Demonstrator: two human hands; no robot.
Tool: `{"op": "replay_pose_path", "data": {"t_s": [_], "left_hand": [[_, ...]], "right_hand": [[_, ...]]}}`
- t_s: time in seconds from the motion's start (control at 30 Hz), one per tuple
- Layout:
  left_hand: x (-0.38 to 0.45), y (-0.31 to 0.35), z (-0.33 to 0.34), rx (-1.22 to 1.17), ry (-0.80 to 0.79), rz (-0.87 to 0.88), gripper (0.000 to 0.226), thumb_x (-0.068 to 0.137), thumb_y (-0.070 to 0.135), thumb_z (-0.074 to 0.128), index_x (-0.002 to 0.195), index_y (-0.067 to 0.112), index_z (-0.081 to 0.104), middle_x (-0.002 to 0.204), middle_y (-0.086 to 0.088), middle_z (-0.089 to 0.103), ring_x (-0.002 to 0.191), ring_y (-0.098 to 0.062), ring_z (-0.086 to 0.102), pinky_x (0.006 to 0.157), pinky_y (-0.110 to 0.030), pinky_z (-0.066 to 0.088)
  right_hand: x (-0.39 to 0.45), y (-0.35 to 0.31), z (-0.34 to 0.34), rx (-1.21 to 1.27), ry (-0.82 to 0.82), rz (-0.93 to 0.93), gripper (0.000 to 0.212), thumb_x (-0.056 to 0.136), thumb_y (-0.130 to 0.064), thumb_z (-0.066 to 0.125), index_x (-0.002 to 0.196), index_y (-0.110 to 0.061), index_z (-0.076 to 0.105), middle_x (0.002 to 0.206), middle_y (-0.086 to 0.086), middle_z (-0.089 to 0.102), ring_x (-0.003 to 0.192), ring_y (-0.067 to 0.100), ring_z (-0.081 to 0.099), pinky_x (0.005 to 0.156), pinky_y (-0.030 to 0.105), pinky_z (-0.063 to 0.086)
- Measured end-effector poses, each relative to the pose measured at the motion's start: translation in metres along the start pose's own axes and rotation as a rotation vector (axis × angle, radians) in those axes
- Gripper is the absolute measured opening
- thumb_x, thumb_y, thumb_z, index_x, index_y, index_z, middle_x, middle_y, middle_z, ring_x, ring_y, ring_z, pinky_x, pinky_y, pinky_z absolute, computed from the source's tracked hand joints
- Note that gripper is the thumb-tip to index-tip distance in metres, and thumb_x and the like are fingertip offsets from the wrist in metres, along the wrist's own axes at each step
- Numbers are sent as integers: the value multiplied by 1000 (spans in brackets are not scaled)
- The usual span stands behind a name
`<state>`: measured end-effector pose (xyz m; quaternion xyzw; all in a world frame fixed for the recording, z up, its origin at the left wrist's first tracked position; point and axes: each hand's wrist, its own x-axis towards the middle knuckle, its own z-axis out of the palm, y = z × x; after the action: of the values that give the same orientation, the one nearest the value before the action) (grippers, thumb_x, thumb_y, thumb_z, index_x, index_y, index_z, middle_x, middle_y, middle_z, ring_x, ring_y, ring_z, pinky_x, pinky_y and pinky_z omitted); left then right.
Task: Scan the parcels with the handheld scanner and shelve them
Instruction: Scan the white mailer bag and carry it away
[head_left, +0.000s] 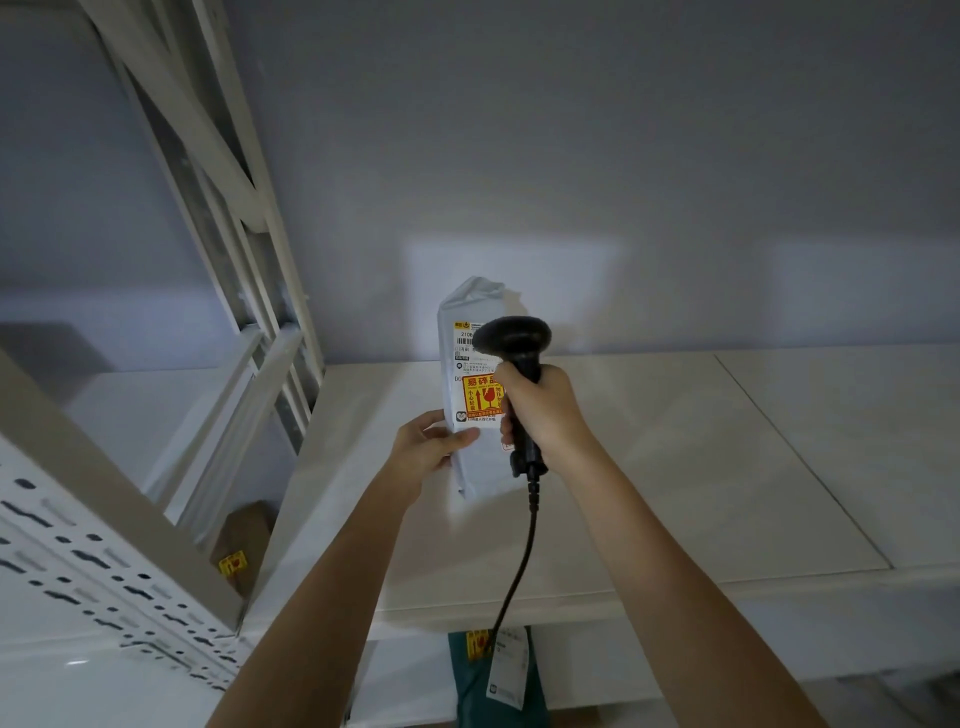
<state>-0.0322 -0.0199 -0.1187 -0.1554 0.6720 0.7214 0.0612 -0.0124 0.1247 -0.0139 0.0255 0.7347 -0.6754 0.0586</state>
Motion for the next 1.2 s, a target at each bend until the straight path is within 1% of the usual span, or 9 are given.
{"op": "replay_pose_path", "data": {"t_s": [0.37, 0.5, 0.6, 0.7, 0.8, 0.9, 1.0, 1.1, 1.2], "left_hand": [[-7, -3, 0, 2, 18, -8, 55, 71, 10, 79, 122, 8, 59, 115, -16, 67, 106, -31, 64, 91, -41, 53], [-9, 0, -3, -17, 35, -9, 52, 70, 8, 80, 119, 8, 61, 114, -14, 68, 104, -30, 65, 92, -45, 53], [-11, 2, -12, -34, 64, -10, 49, 71, 10, 80, 117, 8, 63, 111, -13, 69, 101, -29, 66, 89, -42, 55], [-12, 5, -25, -57, 77, -11, 53, 71, 12, 80, 120, 7, 62, 110, -13, 70, 96, -28, 68, 79, -35, 57], [-16, 9, -39, -61, 78, -17, 52, 73, 12, 78, 122, 9, 60, 108, -12, 70, 95, -27, 68, 82, -37, 56], [-21, 13, -48, -70, 81, -8, 56, 74, 12, 78, 126, 13, 56, 112, -12, 69, 98, -28, 68, 87, -42, 55], [-24, 20, -49, -105, 103, 17, 55, 75, 11, 77, 123, 18, 52, 112, -13, 67, 97, -30, 67, 81, -40, 56], [-24, 33, -44, -109, 102, 42, 44, 78, 13, 74, 116, 19, 51, 111, -16, 66, 93, -30, 66, 74, -35, 56], [-19, 48, -38, -118, 87, 54, 38, 81, 16, 72, 114, 17, 53, 110, -16, 66, 90, -29, 64, 81, -39, 56]], "right_hand": [[-4, 5, 6, 26, -38, 4, 21, 87, -18, 51, 72, -3, 53, 53, 7, 45, 40, 18, 45, 44, 26, 46], [2, 10, 0, -8, 11, 5, 24, 89, -18, 51, 68, -7, 52, 52, 5, 49, 41, 16, 47, 44, 26, 46], [18, 26, -11, -69, 70, 50, 14, 91, -21, 51, 87, -8, 52, 62, 4, 51, 49, 15, 50, 44, 25, 45], [37, 51, -19, -102, 101, 158, 33, 89, -21, 53, 115, -2, 46, 72, 4, 48, 58, 16, 51, 44, 25, 44], [47, 72, -21, -125, 58, 243, 11, 90, -16, 51, 89, -5, 49, 69, 6, 45, 60, 17, 47, 49, 29, 46], [53, 83, -17, -159, 53, 262, 21, 90, -16, 51, 69, -11, 46, 64, 7, 44, 63, 24, 48, 58, 31, 44], [61, 86, -10, -234, 51, 250, 18, 88, -19, 53, 73, -9, 52, 65, 7, 49, 75, 28, 53, 69, 32, 39], [66, 88, -8, -236, 31, 287, 17, 88, -18, 56, 77, -6, 54, 65, 9, 51, 65, 26, 52, 66, 30, 41], [66, 92, -11, -261, 34, 299, 21, 87, -21, 59, 75, -4, 57, 64, 7, 51, 63, 24, 51, 66, 29, 39]]}}
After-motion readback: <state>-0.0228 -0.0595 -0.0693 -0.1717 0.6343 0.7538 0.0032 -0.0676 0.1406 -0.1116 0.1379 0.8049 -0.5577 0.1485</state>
